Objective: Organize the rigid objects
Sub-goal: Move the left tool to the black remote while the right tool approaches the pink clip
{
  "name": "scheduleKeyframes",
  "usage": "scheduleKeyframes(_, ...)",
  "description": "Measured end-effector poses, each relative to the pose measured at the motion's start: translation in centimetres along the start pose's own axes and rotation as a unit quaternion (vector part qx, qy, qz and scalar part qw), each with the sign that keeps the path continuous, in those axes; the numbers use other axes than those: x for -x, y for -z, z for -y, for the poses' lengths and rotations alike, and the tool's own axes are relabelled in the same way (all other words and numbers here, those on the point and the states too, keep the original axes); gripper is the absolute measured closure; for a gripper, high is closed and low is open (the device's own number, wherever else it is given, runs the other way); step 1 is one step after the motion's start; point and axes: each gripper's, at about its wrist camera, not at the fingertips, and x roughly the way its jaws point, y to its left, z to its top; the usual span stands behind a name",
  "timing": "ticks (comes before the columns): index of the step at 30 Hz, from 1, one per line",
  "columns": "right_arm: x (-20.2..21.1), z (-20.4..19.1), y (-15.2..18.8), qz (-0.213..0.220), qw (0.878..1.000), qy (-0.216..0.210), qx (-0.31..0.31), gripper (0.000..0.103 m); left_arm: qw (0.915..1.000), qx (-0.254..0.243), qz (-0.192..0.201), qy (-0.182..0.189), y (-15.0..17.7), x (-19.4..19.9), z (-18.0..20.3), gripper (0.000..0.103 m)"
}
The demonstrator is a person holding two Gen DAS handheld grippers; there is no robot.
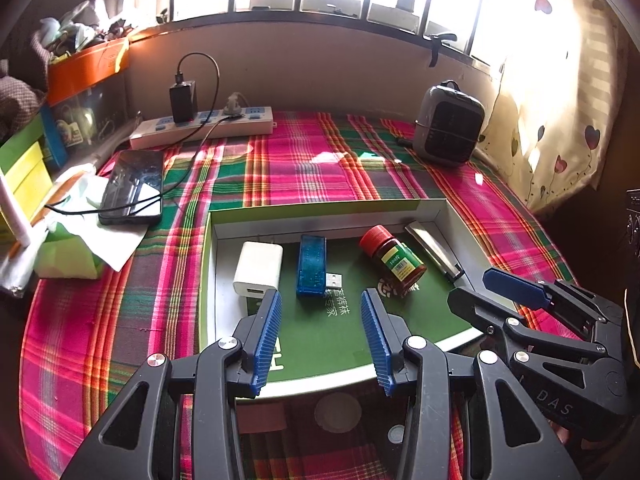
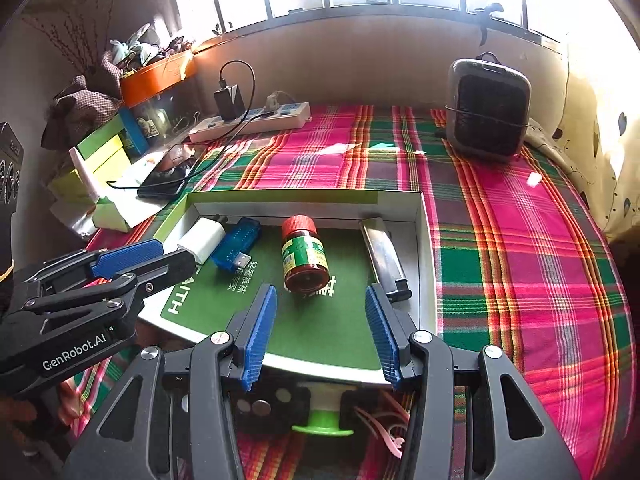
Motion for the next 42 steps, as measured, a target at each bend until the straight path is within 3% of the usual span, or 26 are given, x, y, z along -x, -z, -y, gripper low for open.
scheduleKeyframes(18,3.5,1.9,3.1,0.012,1.0,0.003,-0.02,0.055,0.9996,0.026,0.004,0.008,3.8,3.1,-1.0,0.062)
scheduleKeyframes(31,5.0,3.8,5.9,0.006,0.999,0.013,-0.042,0.053,0.9985,0.016,-0.027,0.045,6.8,2.7,1.4,0.058)
scheduleKeyframes(42,5.0,4.7,7.1,-0.002,0.999,0.024,-0.048,0.051,0.9975,0.009,-0.052,0.047,8.1,1.9,3.1,0.058)
